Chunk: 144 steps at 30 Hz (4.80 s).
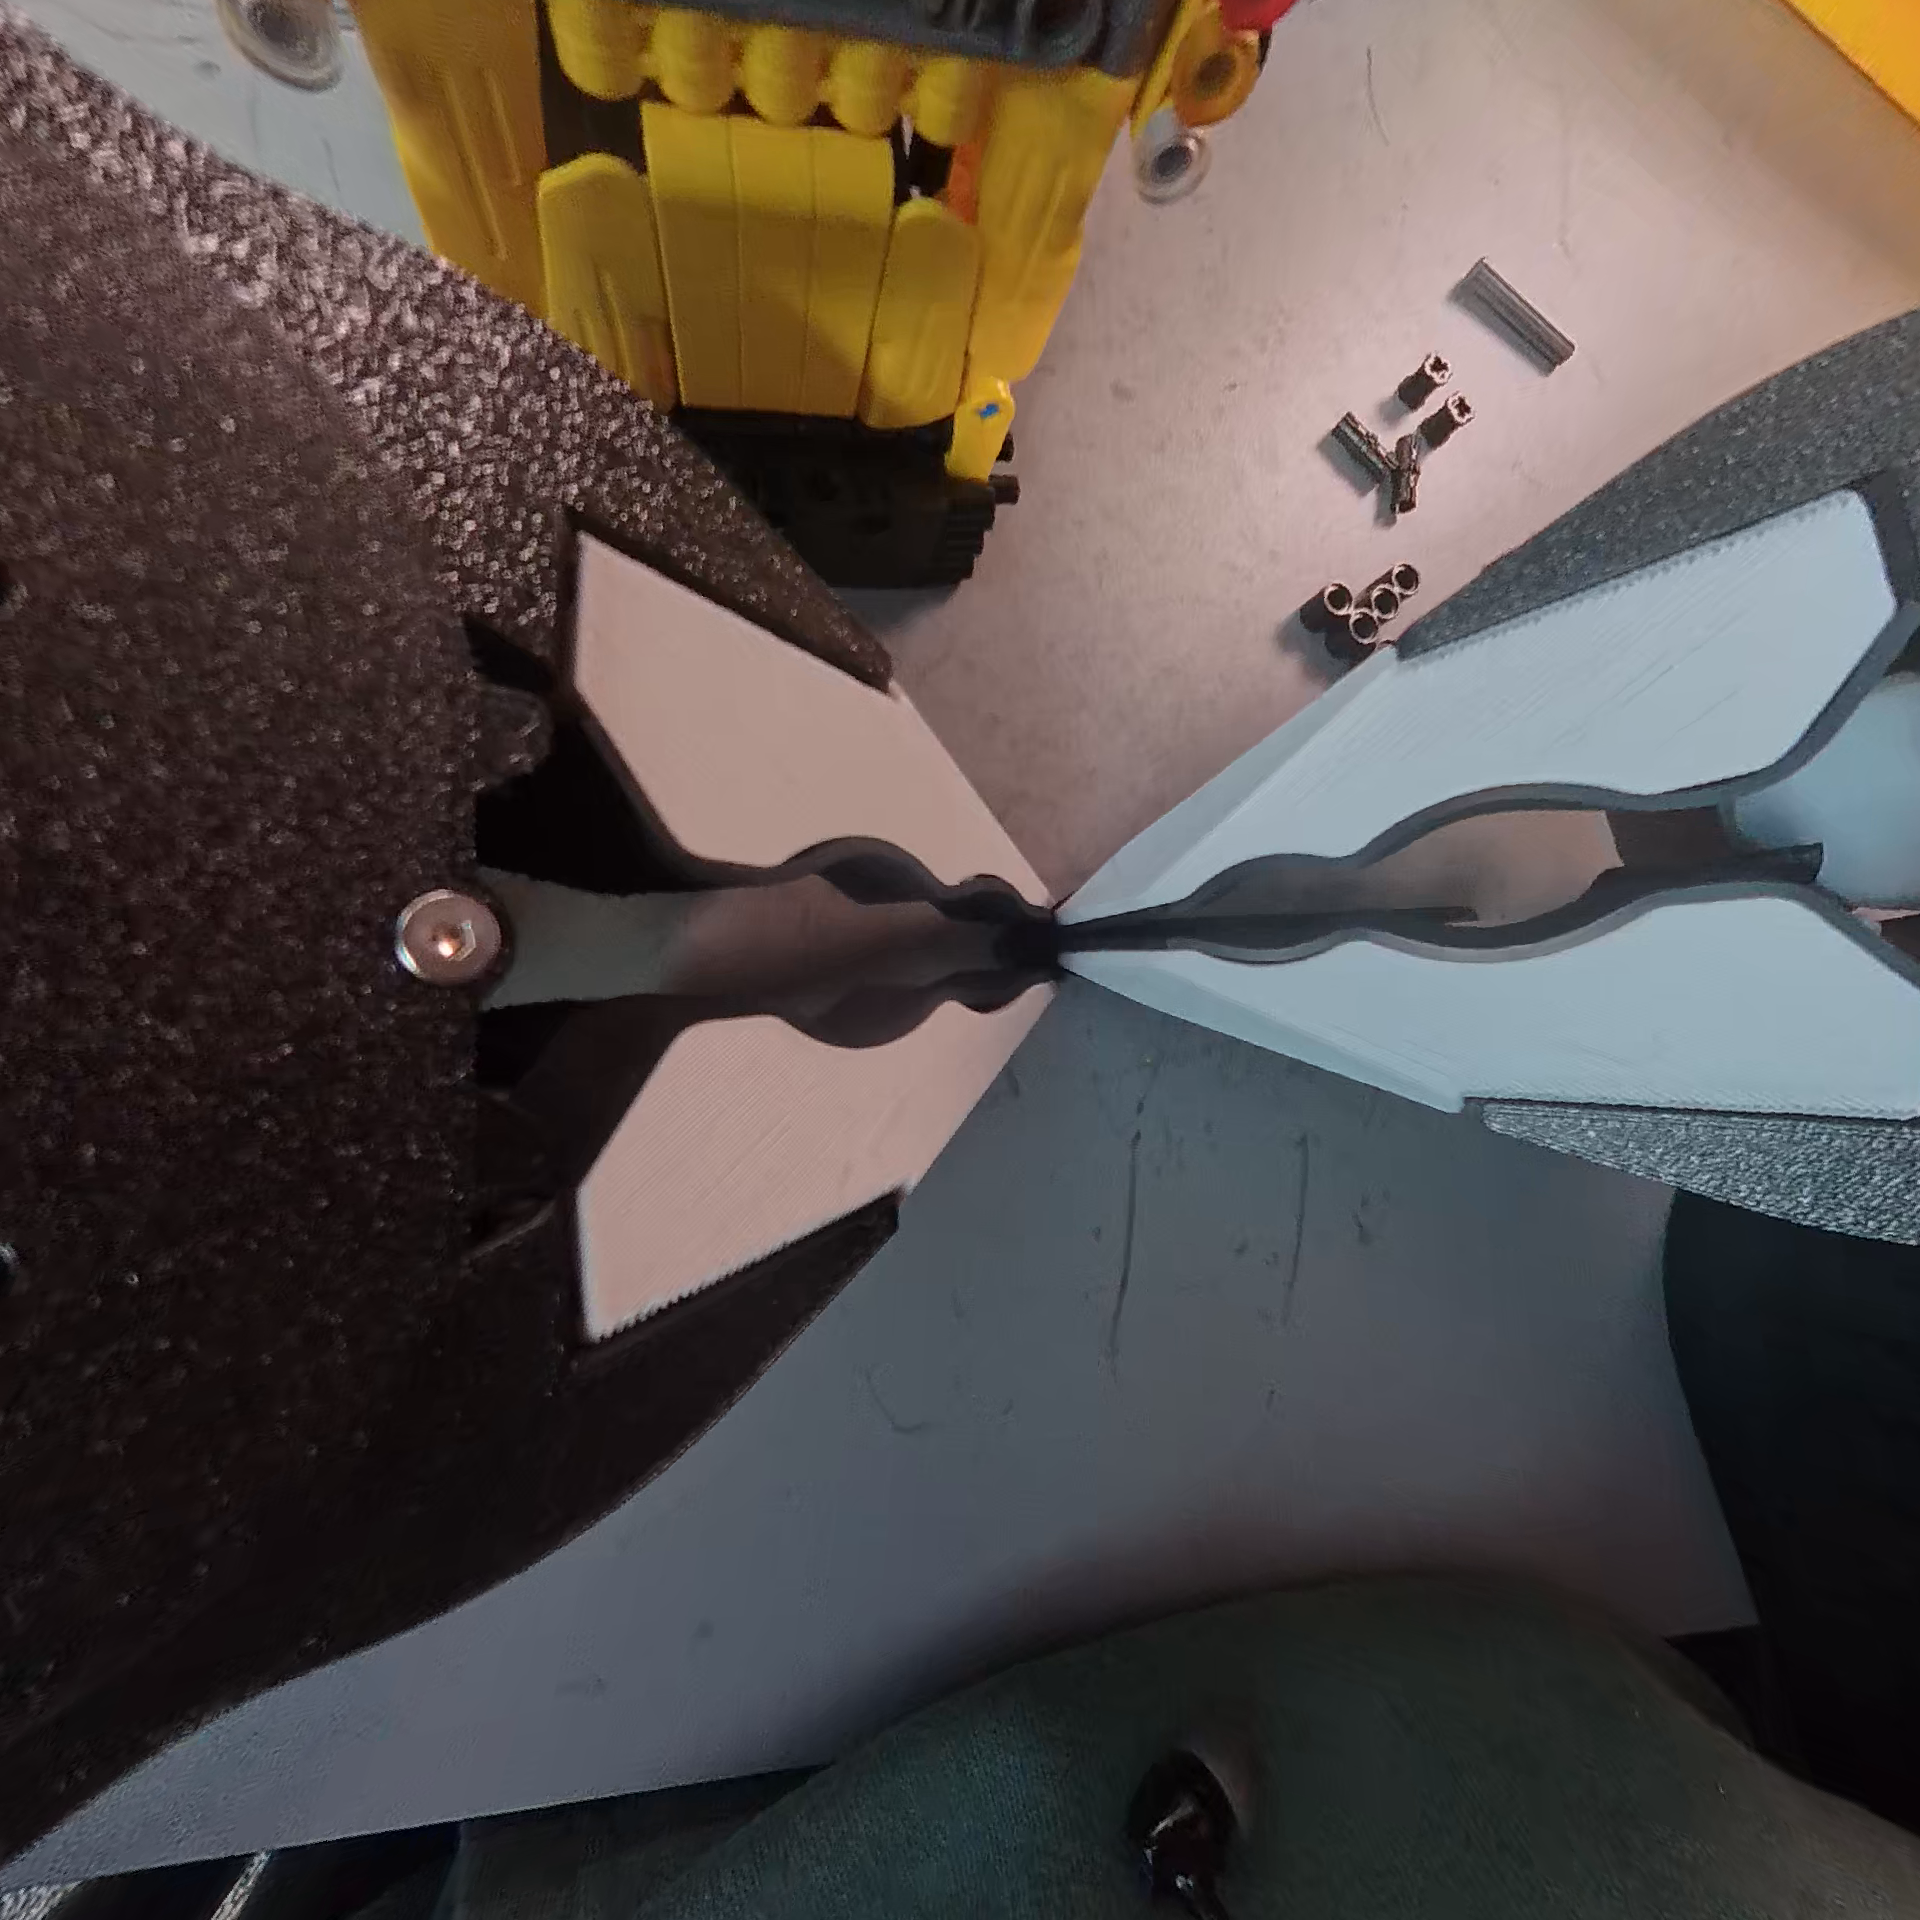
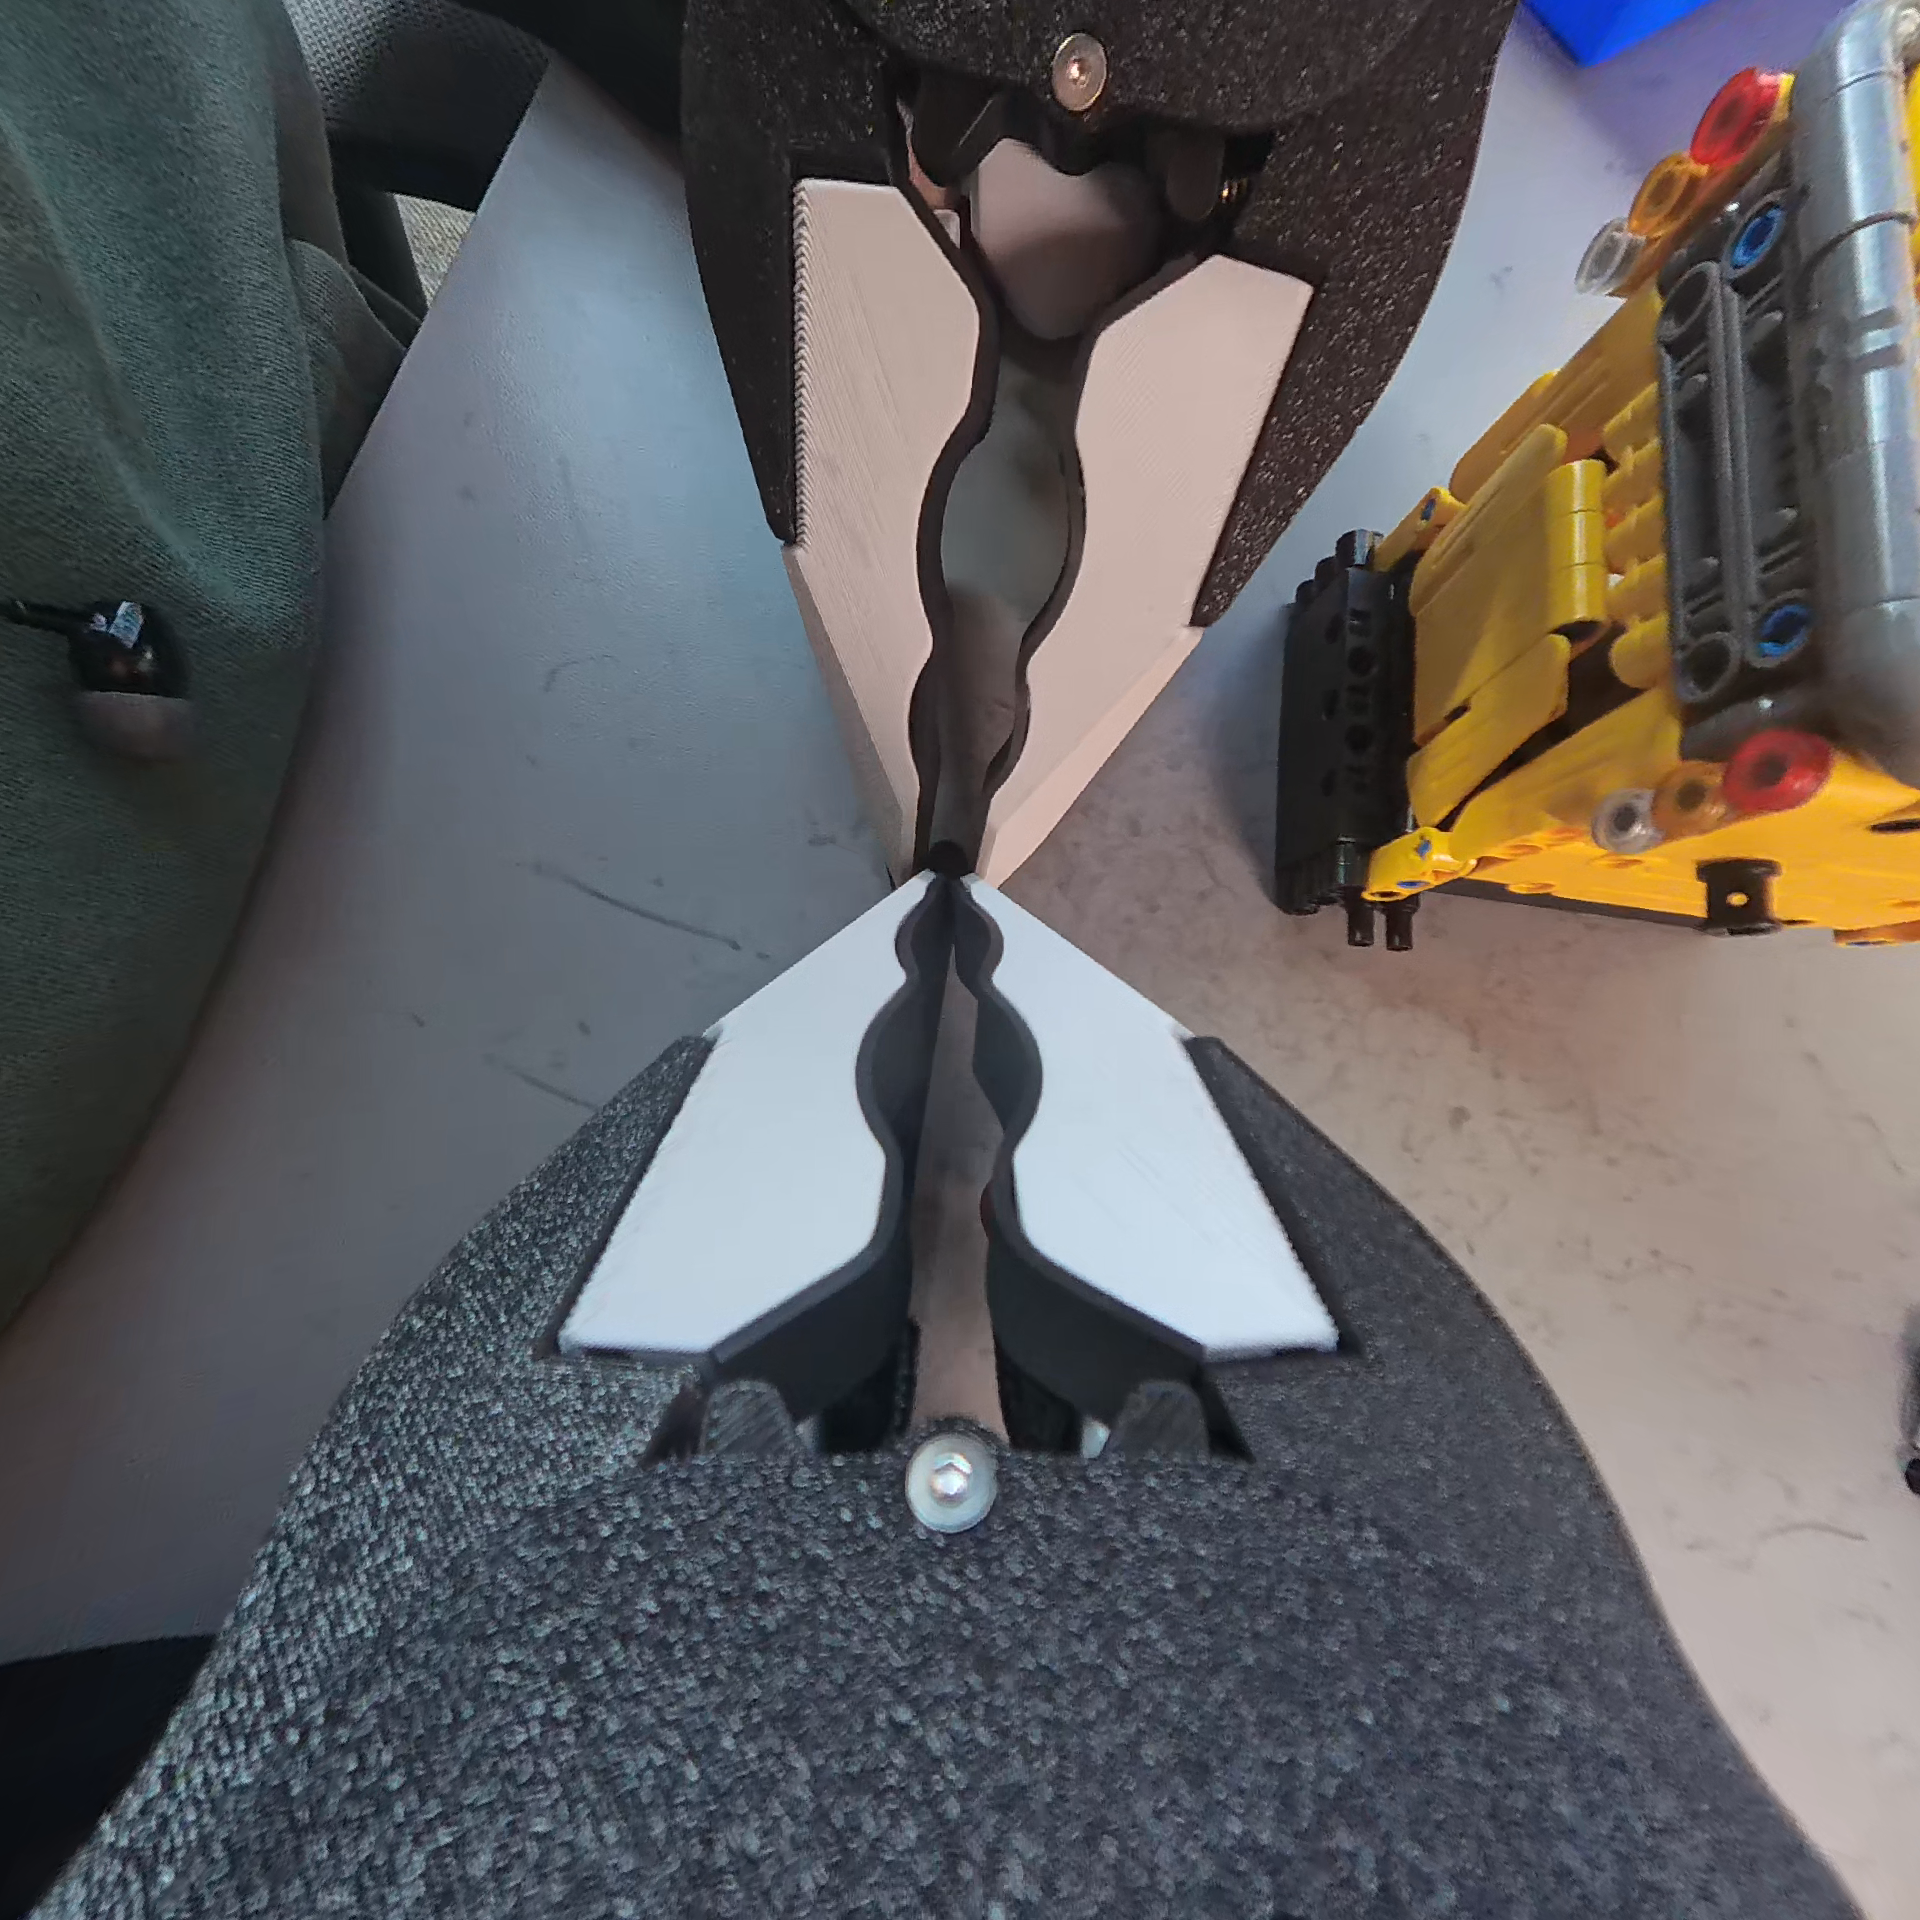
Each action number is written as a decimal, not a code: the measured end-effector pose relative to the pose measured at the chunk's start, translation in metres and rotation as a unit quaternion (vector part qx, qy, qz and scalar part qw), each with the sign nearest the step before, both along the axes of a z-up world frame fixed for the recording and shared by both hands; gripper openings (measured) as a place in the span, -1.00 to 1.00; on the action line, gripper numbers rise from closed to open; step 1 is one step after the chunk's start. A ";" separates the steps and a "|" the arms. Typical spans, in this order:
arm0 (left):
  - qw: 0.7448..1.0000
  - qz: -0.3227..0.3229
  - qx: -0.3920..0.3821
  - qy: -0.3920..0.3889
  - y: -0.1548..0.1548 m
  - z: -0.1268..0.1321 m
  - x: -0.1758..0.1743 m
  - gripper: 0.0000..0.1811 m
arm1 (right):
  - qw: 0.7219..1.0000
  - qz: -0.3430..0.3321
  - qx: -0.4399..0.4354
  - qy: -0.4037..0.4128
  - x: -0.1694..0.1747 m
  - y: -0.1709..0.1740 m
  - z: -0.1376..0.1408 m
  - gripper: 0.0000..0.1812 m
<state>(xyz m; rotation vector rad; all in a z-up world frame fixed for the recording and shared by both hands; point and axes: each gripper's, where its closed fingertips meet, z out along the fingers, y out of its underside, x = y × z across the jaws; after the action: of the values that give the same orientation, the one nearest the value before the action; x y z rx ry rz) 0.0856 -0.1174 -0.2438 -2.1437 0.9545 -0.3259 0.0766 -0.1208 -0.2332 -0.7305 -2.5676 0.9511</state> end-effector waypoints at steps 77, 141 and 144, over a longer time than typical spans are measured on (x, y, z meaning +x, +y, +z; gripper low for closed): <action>0.915 0.283 0.287 0.027 0.078 0.089 -0.129 -0.14 | 0.993 -0.104 -0.006 0.055 0.029 0.060 -0.004 -0.85; 0.930 0.193 0.198 -0.243 0.044 0.102 -0.094 -0.45 | 0.880 -0.429 -0.035 0.201 -0.066 0.089 0.061 0.34; 0.939 0.173 0.204 -0.217 0.042 0.100 -0.085 -0.46 | 0.879 -0.434 -0.035 0.196 -0.077 0.092 0.058 0.32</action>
<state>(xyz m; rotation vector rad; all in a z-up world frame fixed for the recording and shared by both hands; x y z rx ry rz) 0.0006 -0.0752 -0.1437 -1.7125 0.3428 -0.3677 -0.0008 -0.0291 -0.1756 -1.3693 -1.5725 0.7584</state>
